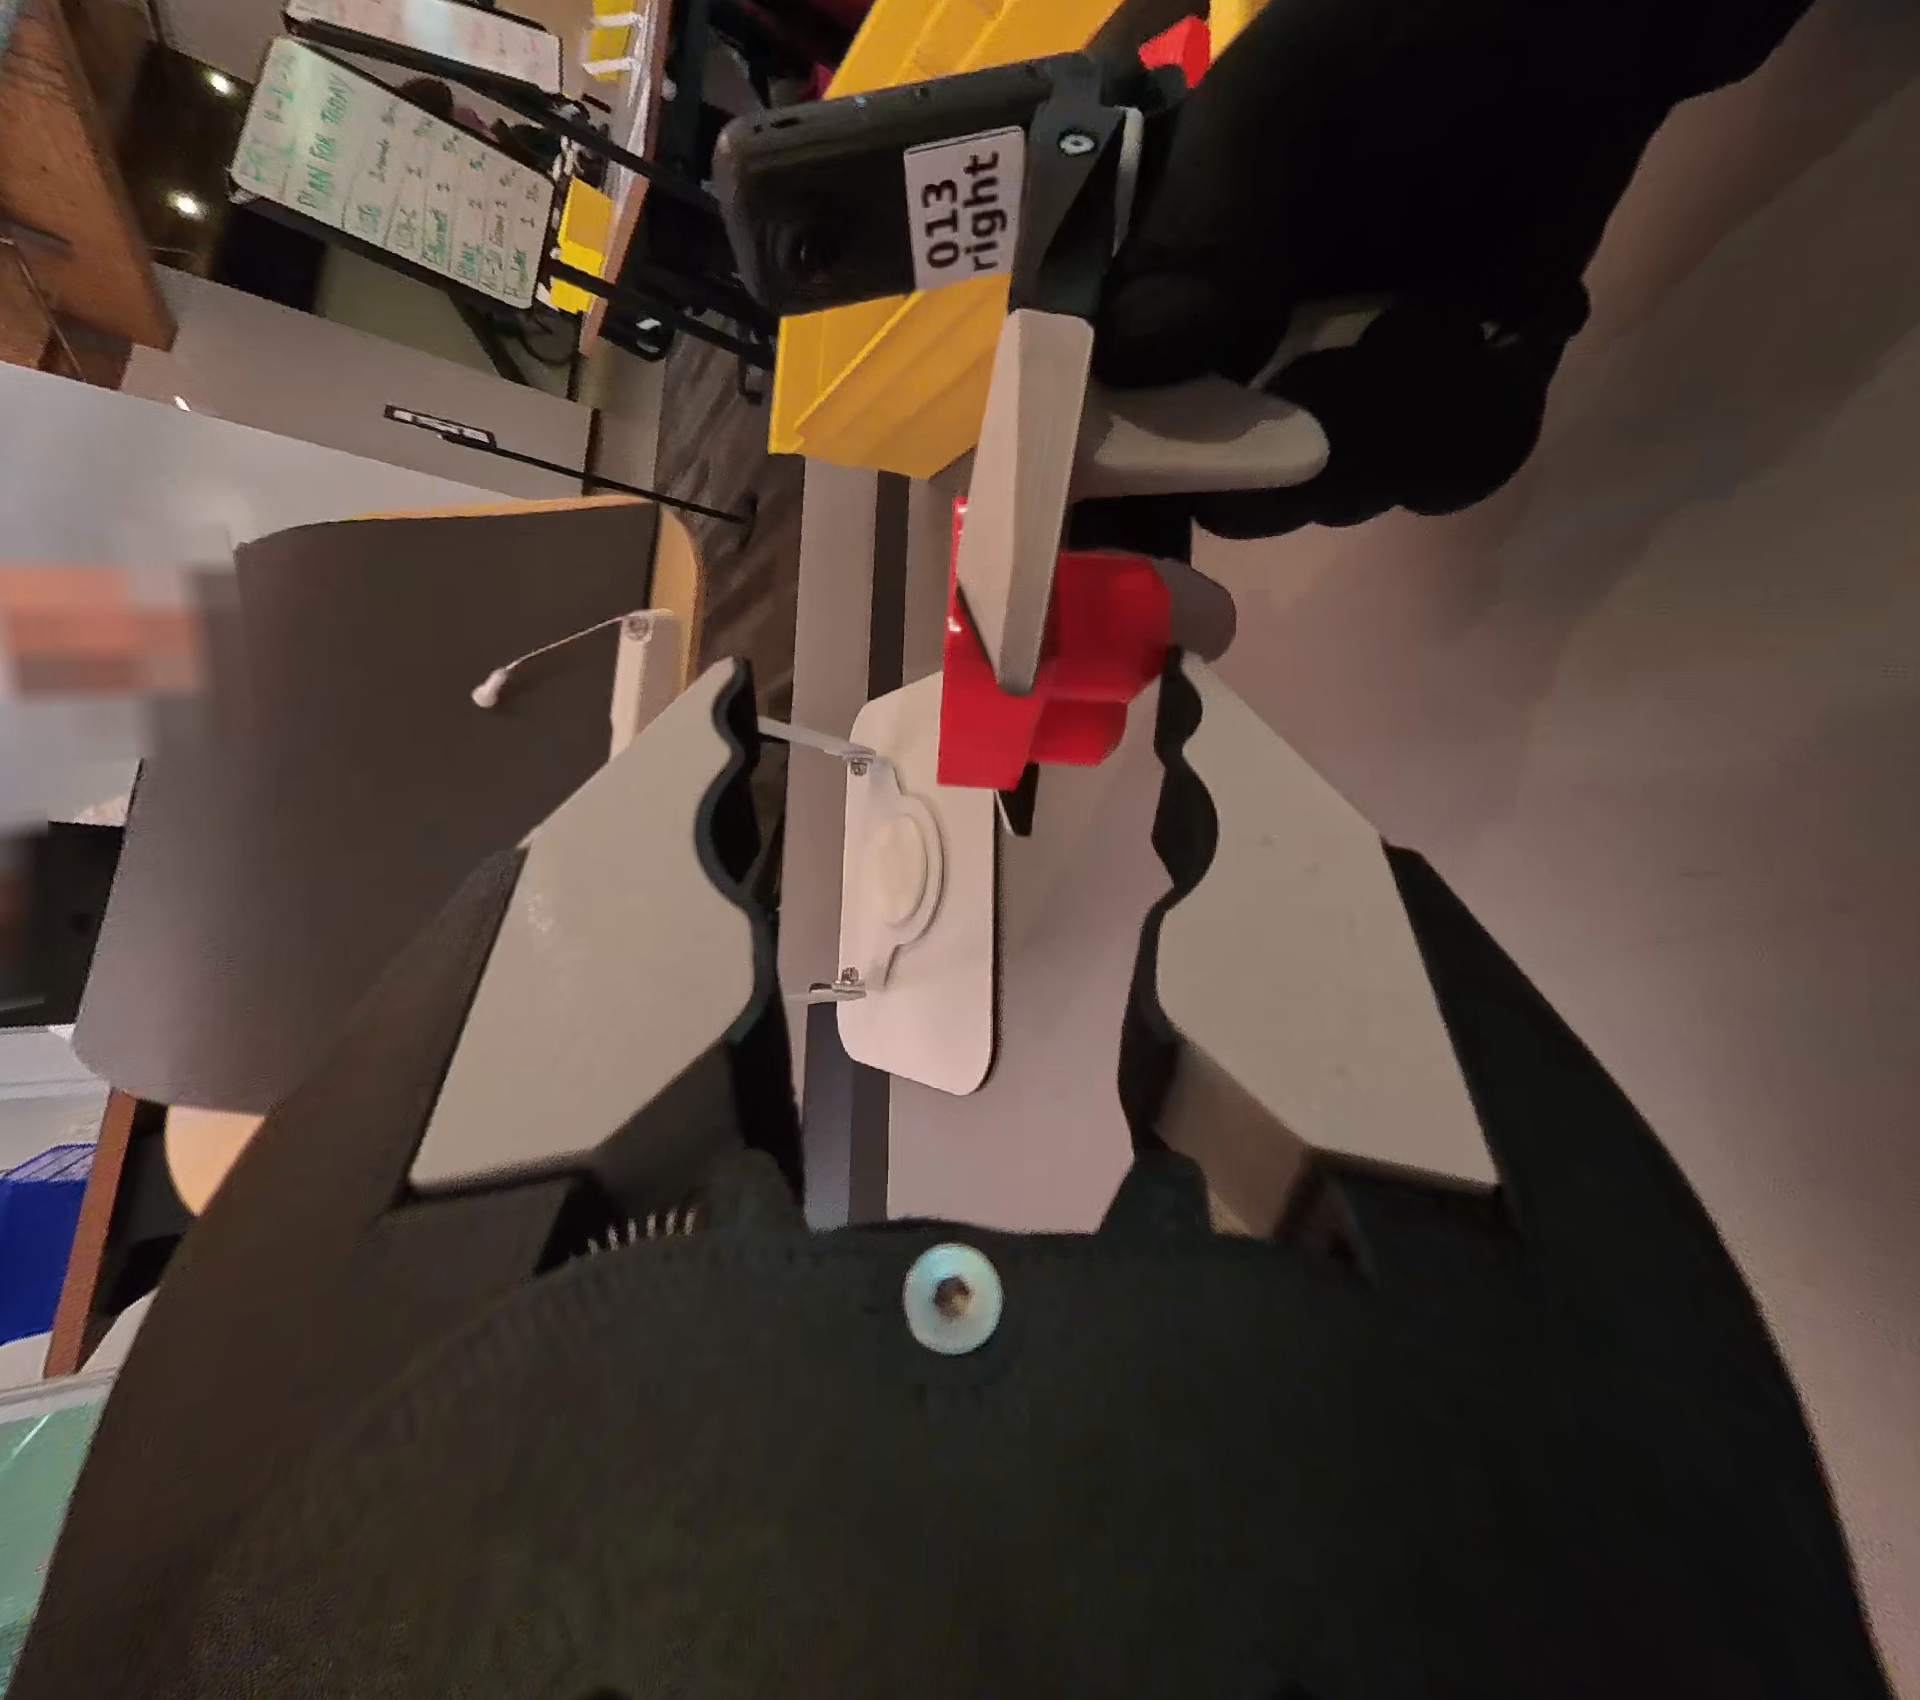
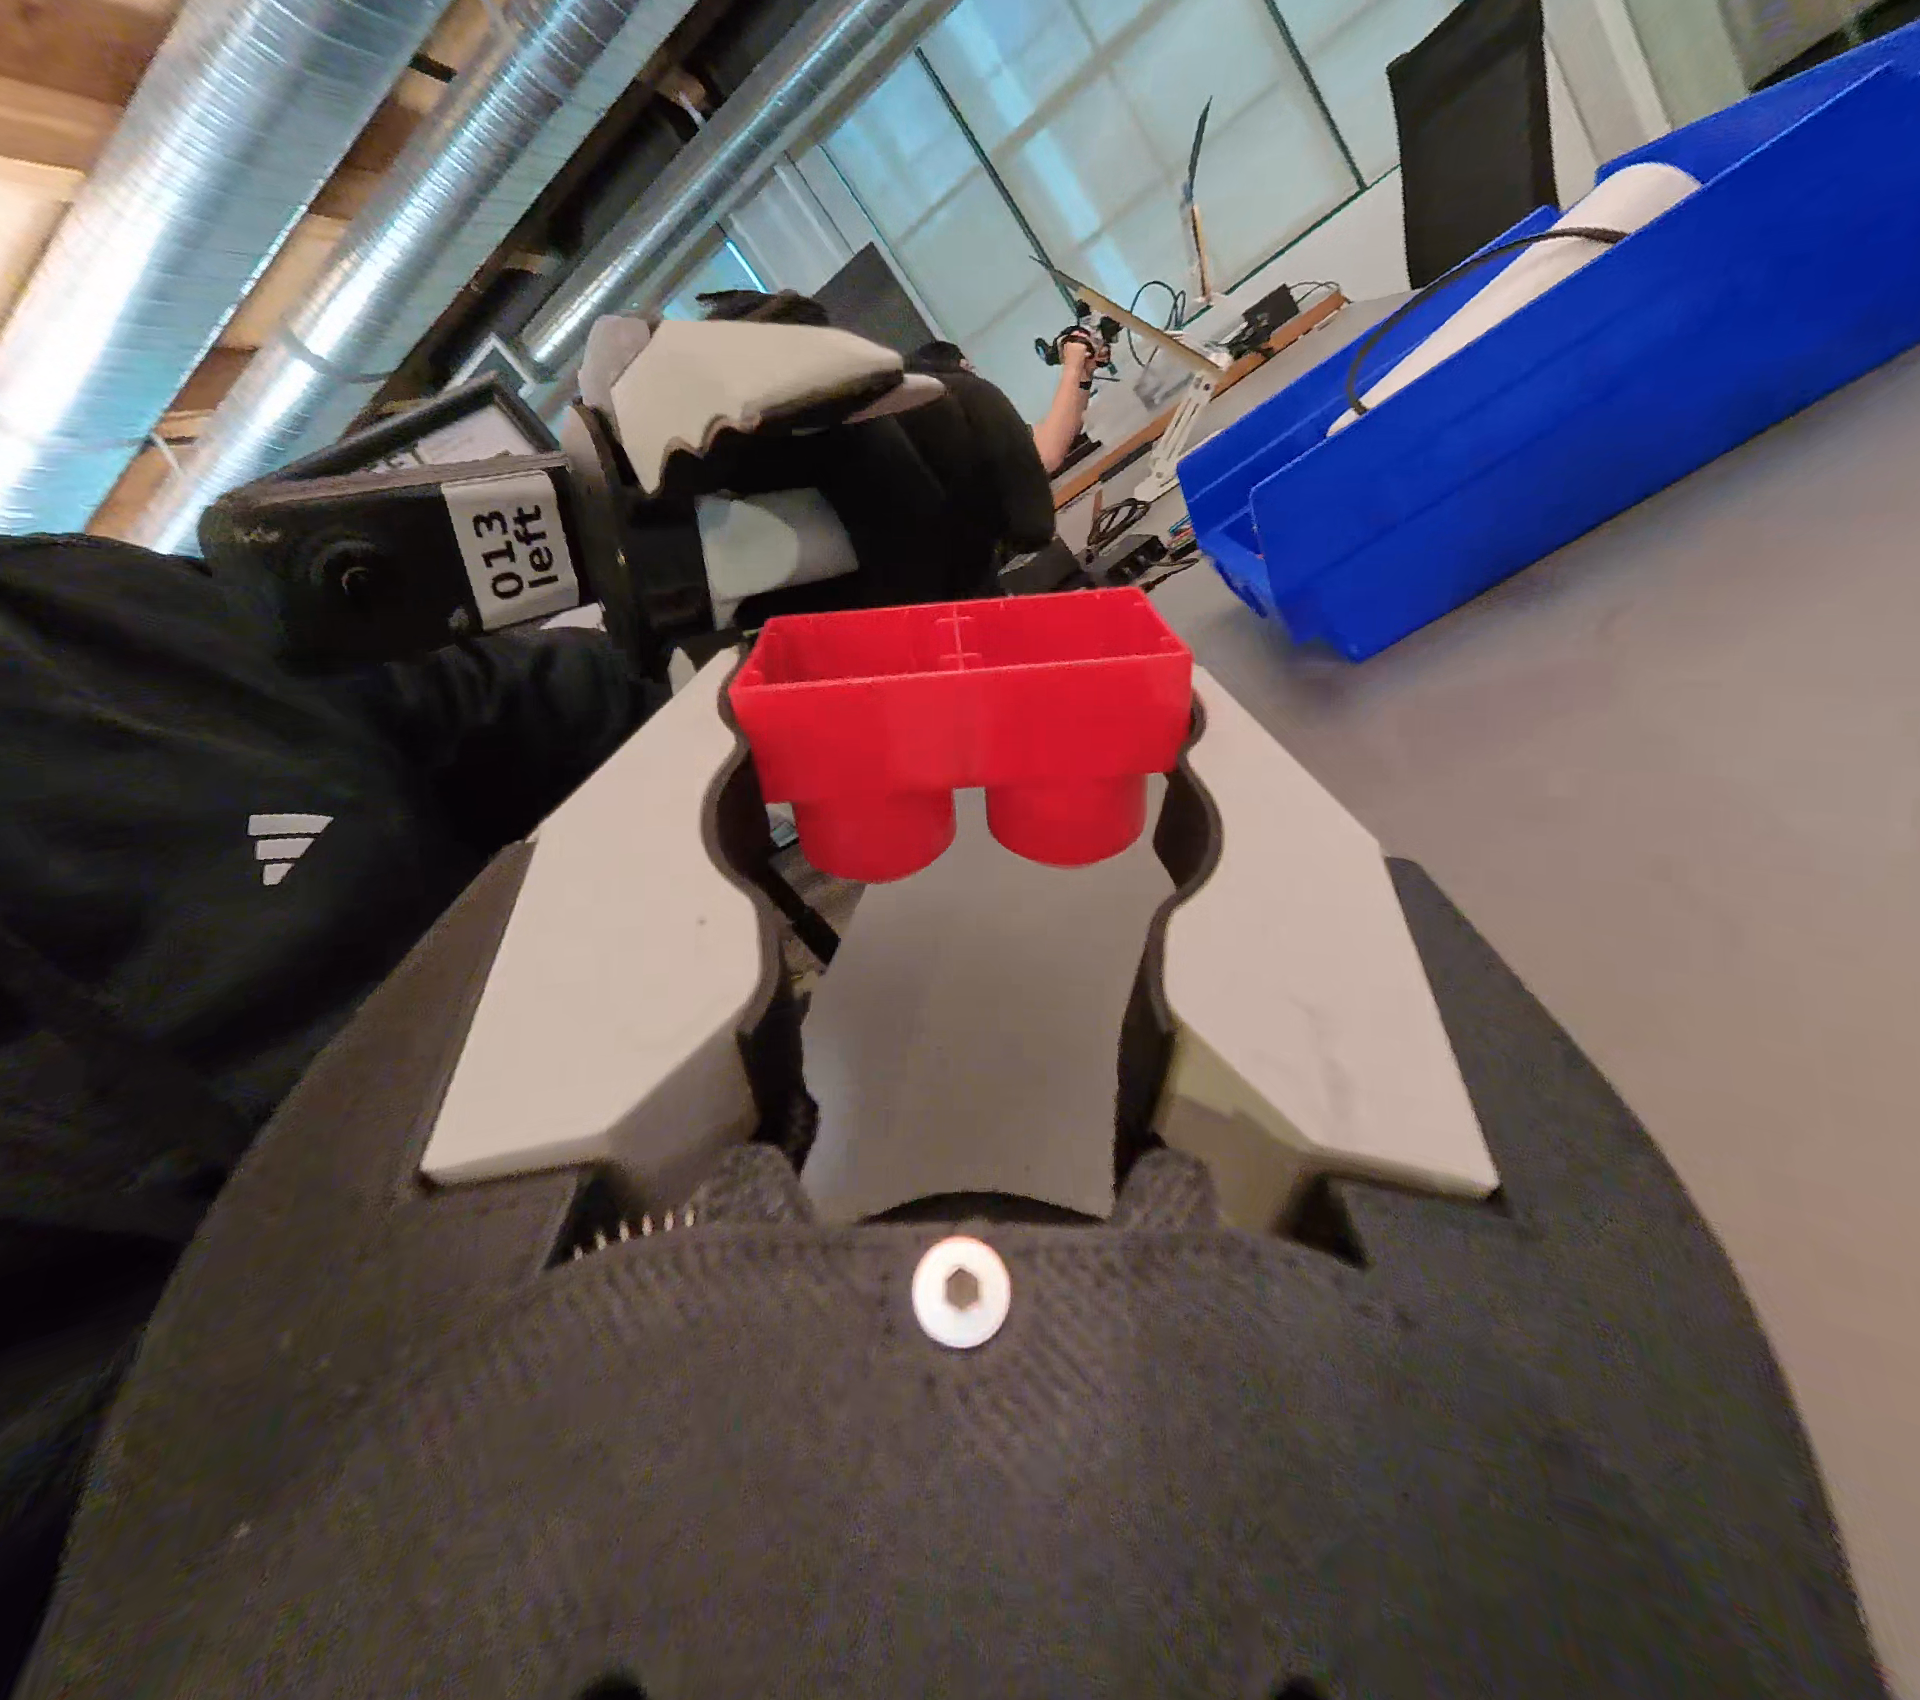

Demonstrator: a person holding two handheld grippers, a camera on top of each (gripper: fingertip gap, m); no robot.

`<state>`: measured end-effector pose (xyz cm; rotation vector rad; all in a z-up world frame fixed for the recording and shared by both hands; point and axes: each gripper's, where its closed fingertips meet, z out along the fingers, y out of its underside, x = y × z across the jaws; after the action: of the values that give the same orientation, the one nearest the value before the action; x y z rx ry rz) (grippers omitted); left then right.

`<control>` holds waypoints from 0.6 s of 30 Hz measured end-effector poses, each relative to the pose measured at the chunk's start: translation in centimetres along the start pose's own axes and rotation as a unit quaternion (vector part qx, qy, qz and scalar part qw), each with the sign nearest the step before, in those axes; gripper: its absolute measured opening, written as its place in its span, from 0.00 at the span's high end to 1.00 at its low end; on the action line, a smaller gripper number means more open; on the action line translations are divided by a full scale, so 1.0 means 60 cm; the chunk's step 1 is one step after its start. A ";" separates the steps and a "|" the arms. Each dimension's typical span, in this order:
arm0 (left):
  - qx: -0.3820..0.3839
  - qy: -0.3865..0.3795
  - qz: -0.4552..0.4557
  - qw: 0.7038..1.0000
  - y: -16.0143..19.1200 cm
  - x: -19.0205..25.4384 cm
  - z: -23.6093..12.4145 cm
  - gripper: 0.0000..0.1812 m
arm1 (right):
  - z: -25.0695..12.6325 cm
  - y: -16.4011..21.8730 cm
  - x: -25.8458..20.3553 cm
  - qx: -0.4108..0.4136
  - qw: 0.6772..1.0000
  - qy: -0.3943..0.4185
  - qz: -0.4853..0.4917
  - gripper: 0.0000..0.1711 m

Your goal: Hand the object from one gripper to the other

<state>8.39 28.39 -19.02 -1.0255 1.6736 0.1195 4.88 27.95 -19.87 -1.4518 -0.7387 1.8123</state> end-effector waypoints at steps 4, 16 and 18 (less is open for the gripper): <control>-0.002 0.010 0.014 1.000 0.002 0.016 0.012 0.60 | 0.005 0.001 -0.010 0.004 1.000 -0.021 0.012 0.56; 0.010 0.035 0.022 0.999 0.000 0.041 0.020 0.76 | 0.015 0.011 -0.031 -0.002 0.997 -0.065 0.031 0.57; 0.003 0.045 0.015 0.999 0.003 0.043 0.020 0.76 | 0.014 0.008 -0.023 0.005 0.998 -0.049 0.026 0.54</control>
<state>9.14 27.75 -21.72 -1.0146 1.7704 0.0883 4.19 26.54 -19.24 -1.3954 -0.7449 1.9364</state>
